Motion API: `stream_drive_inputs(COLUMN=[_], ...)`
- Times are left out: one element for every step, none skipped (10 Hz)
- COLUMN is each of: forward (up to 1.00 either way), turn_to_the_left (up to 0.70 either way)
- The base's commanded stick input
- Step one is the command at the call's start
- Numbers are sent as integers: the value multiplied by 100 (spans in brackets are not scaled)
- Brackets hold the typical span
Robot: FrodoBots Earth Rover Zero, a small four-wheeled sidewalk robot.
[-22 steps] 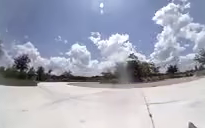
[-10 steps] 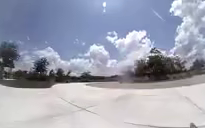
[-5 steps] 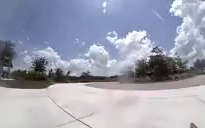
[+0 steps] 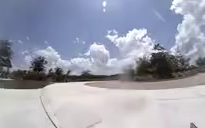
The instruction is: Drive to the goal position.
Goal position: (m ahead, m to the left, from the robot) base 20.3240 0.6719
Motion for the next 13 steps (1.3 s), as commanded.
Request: stream_drive_inputs(forward=[85,85,85,85,85,85,85,85,85,85,85,85,85], turn_to_the_left=[-1,-1,-1,-1,-1,-1,-1,-1,-1,-1,-1,-1,-1])
